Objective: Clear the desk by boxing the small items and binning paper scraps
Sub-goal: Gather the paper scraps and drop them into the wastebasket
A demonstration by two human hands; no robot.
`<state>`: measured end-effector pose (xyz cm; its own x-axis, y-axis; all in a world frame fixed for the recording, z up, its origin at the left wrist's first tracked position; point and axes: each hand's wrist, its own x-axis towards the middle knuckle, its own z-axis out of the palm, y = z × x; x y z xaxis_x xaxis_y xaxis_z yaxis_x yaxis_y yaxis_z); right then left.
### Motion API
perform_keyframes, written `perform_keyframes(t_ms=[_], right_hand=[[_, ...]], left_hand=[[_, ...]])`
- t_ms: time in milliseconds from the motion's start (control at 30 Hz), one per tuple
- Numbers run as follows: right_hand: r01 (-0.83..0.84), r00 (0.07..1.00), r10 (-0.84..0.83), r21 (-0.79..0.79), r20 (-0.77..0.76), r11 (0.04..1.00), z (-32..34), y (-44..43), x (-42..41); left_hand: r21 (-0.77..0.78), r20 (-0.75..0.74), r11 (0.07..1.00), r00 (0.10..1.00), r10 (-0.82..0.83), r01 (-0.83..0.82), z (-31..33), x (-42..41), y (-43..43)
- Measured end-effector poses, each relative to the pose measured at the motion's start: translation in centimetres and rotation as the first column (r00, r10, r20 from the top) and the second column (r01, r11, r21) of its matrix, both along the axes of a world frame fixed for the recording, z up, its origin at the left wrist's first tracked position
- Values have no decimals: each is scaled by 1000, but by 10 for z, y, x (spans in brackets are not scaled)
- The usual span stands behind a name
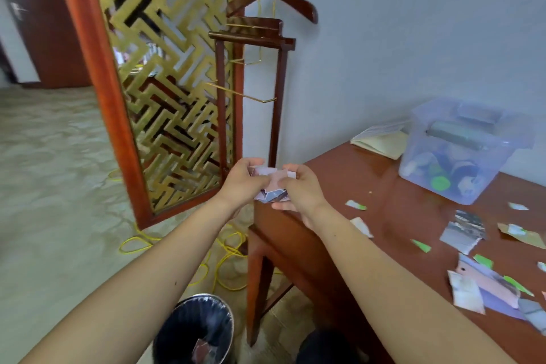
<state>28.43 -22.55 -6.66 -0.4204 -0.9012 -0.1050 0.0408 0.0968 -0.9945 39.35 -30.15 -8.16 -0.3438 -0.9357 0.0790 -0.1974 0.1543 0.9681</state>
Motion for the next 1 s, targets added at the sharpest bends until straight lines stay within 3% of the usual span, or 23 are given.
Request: perform_keyframes(t_ms=[300,667,900,1000], right_hand=[[-166,986,164,187,30,968,-81,-36,98],[-183,972,86,479,217,858,-224,-56,130],[-290,918,25,627,395,723,-276,-63,130],[-369,920,130,705,370,605,-291,-61,125]], left_hand=[[166,34,974,988,151,-155,-87,110,-11],[487,129,842,973,193,-231,-223,148,-8],[555,316,769,935,158,-318,-284,150,-15],[618,359,708,924,134,-343,-301,153,-19]])
